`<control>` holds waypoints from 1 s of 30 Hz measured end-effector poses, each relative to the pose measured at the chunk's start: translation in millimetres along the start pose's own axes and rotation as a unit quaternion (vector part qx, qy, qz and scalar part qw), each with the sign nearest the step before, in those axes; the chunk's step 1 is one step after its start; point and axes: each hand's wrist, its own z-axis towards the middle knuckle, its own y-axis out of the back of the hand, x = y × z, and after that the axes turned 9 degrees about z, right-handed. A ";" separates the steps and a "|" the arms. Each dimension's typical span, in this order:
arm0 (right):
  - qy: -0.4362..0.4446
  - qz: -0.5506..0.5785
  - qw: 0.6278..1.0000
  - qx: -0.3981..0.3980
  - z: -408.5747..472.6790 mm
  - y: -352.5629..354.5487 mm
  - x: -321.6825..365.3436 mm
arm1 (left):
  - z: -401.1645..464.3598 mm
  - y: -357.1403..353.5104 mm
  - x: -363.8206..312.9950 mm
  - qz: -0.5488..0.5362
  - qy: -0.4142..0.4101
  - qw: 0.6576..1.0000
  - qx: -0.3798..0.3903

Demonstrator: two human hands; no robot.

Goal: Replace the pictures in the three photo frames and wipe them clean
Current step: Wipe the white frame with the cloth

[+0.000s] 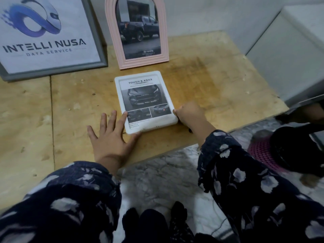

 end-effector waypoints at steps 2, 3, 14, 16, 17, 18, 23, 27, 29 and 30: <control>-0.022 0.002 1.000 -0.003 -4.9 -2.9 -2.7 | 1.7 2.5 -0.2 0.001 -0.001 1.000 0.008; -0.040 0.029 0.999 -0.002 -8.0 -4.0 -4.9 | 2.4 3.3 -0.1 -0.002 0.000 1.000 0.011; -0.116 0.266 0.943 -0.162 -47.2 -26.2 -1.1 | -1.5 10.1 7.9 -0.019 -0.073 0.997 0.011; -0.102 0.254 0.945 -0.178 -45.9 -23.0 4.2 | -2.4 12.9 11.6 0.002 -0.103 0.995 -0.012; -0.093 0.250 0.946 -0.184 -43.6 -21.9 5.9 | -3.2 14.4 13.6 0.006 -0.119 0.992 -0.028; -0.085 0.246 0.946 -0.192 -41.9 -21.5 11.0 | -2.0 15.8 18.0 0.003 -0.136 0.990 -0.042; -0.070 0.185 0.951 -0.236 -34.1 -30.4 20.4 | 10.8 9.2 34.2 -0.024 -0.203 0.978 -0.043; -0.058 0.156 0.953 -0.252 -36.9 -47.8 16.9 | 12.7 4.6 34.0 -0.048 -0.199 0.977 -0.051; -0.051 0.152 0.954 -0.252 -41.3 -52.5 16.1 | 13.1 3.4 33.7 -0.055 -0.200 0.977 -0.058; -0.046 0.150 0.955 -0.251 -43.6 -53.7 16.4 | 13.6 3.0 33.9 -0.058 -0.197 0.977 -0.056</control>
